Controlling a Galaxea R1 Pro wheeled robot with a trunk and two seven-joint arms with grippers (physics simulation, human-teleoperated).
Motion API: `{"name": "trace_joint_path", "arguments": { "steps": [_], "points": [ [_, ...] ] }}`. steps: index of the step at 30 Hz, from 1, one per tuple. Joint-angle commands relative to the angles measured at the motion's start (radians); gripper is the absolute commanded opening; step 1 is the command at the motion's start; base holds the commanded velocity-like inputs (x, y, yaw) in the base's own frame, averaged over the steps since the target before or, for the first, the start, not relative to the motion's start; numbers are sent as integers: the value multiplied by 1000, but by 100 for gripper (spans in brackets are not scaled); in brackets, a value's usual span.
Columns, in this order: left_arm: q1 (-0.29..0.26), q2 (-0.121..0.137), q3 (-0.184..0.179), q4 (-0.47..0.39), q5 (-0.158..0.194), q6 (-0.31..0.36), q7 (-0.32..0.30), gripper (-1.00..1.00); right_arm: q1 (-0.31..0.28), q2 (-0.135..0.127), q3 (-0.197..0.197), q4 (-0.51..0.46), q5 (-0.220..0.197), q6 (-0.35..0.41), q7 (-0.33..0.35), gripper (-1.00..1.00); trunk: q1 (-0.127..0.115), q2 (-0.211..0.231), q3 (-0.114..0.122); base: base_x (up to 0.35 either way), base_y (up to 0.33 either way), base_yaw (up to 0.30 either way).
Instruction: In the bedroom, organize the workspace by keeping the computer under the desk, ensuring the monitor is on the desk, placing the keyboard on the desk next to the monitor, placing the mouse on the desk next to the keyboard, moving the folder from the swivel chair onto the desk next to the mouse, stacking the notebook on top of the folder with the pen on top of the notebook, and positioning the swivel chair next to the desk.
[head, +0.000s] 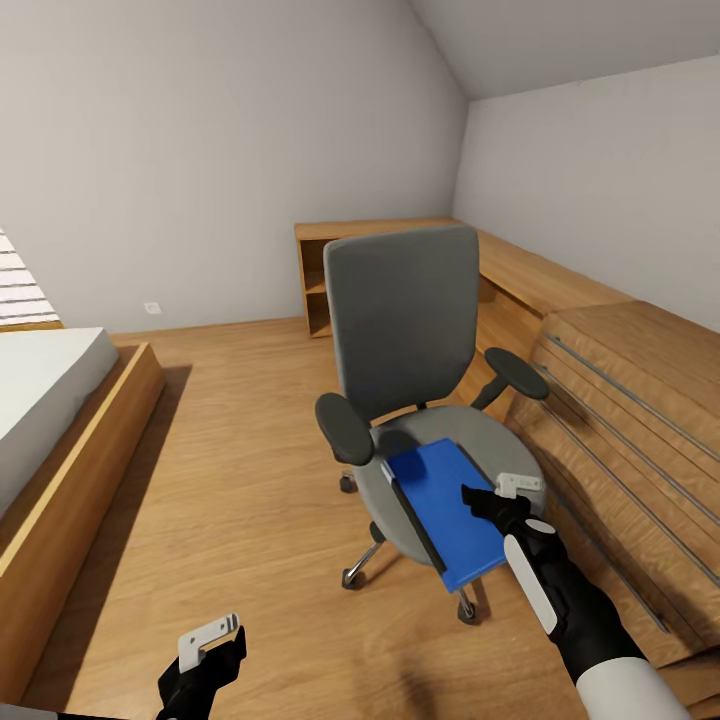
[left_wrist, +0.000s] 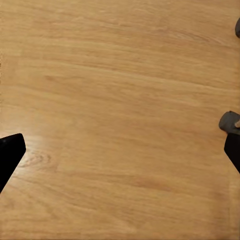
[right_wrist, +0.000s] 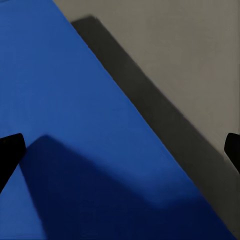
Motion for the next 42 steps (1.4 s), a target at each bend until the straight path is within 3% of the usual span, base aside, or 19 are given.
{"name": "trace_joint_path", "arguments": {
  "steps": [1, 34, 42],
  "points": [
    [-2, 0, -3, -2, 0, -1, 4, 100, 0, -2, 4, 40, -14, 4, -10, 100, 0, 0, -1, 0, 0, 0],
    [-2, -5, -3, -2, 0, -1, 4, 100, 0, -2, 3, 40, -14, 4, -10, 100, 0, 0, -1, -47, 0, 0],
    [-2, -6, -3, -2, 0, -1, 5, 100, 0, -2, 3, 38, -14, 4, -10, 100, -31, 56, 24, 0, 0, 0]
  ]
}}
